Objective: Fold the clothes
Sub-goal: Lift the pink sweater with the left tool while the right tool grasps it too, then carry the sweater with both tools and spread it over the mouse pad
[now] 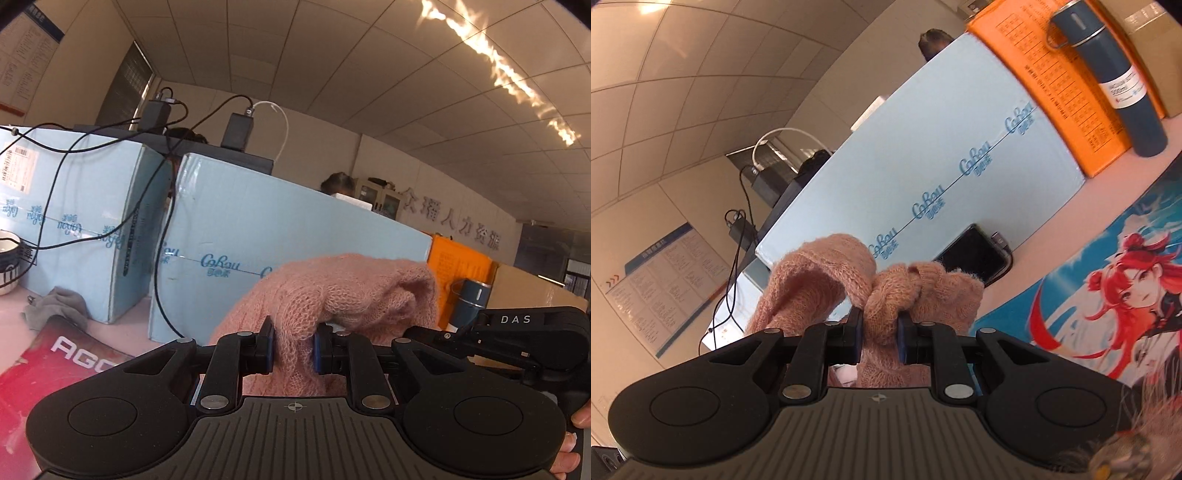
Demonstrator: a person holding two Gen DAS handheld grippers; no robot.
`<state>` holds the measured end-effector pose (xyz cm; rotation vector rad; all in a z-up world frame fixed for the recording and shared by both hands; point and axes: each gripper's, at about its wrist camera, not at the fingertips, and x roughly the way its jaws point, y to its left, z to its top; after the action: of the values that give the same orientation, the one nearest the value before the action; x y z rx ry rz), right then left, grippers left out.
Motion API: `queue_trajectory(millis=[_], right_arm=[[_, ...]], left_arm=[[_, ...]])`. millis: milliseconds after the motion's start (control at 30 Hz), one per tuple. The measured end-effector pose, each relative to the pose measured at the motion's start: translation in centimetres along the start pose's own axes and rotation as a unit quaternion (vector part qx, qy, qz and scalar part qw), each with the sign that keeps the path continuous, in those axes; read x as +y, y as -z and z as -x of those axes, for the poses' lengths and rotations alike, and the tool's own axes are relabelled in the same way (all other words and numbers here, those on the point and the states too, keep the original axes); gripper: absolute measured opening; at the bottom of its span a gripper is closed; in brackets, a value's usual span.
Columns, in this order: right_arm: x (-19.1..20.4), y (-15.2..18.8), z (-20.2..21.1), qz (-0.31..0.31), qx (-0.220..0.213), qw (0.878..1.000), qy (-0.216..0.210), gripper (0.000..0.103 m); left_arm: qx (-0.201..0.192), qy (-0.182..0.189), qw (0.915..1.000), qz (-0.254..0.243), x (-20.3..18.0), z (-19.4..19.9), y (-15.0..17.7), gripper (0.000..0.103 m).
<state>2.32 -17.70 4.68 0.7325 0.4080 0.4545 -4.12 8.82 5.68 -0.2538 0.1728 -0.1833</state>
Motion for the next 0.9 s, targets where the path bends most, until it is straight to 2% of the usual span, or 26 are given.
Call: queue_trajectory(millis=[100,200,300,400,433,467,500,533,567,633,667,700,800,900], right_arm=[[-2.9,-0.7,2.9,-0.003,-0.018,0.999,0.039,0.016],[-5.9,-0.5,4.8,-0.012,-0.015,0.997,0.072,0.016],[-9.1,-0.1,6.0,-0.031,-0.001,0.995,0.099,0.016],[-11.5,0.5,6.0,-0.046,0.014,0.993,0.112,0.017],[-12.1,0.7,5.9,-0.050,0.021,0.992,0.111,0.018],[-12.4,0.8,5.9,-0.054,0.024,0.992,0.108,0.024],[-12.7,0.9,5.9,-0.058,0.028,0.992,0.104,0.035],[-13.0,1.0,5.9,-0.057,0.027,0.993,0.103,0.043],[-13.0,0.9,6.1,-0.059,0.022,0.993,0.101,0.052],[-13.2,0.8,6.5,-0.064,0.012,0.993,0.096,0.057],[-13.3,0.7,6.7,-0.070,0.010,0.993,0.090,0.065],[-13.5,0.7,6.9,-0.077,0.008,0.994,0.083,0.070],[-13.9,0.6,7.1,-0.095,0.010,0.993,0.076,0.070],[-14.1,0.6,7.1,-0.105,0.015,0.991,0.076,0.070]], left_arm=[[0.034,0.025,0.9990,-0.015,-2.2,-1.6,1.3,0.018],[0.069,0.037,0.9959,-0.045,-4.3,-3.0,2.8,0.018],[0.094,0.013,0.9903,-0.102,-6.3,-4.0,4.4,0.018],[0.118,-0.009,0.9807,-0.156,-7.6,-4.8,5.8,0.019],[0.124,-0.015,0.9772,-0.172,-8.0,-4.9,6.1,0.023],[0.128,-0.021,0.9732,-0.190,-8.5,-5.0,6.5,0.024],[0.129,-0.031,0.9680,-0.213,-9.1,-5.0,6.7,0.026],[0.129,-0.040,0.9624,-0.235,-9.8,-5.0,7.0,0.034],[0.128,-0.048,0.9575,-0.254,-10.5,-5.0,7.1,0.047],[0.119,-0.060,0.9489,-0.286,-11.9,-4.8,7.5,0.063],[0.115,-0.065,0.9437,-0.303,-12.7,-4.8,7.7,0.067],[0.112,-0.066,0.9371,-0.324,-13.6,-4.8,8.0,0.068],[0.108,-0.058,0.9164,-0.381,-16.2,-5.3,9.0,0.076],[0.102,-0.058,0.8947,-0.431,-18.4,-6.3,10.1,0.077]])
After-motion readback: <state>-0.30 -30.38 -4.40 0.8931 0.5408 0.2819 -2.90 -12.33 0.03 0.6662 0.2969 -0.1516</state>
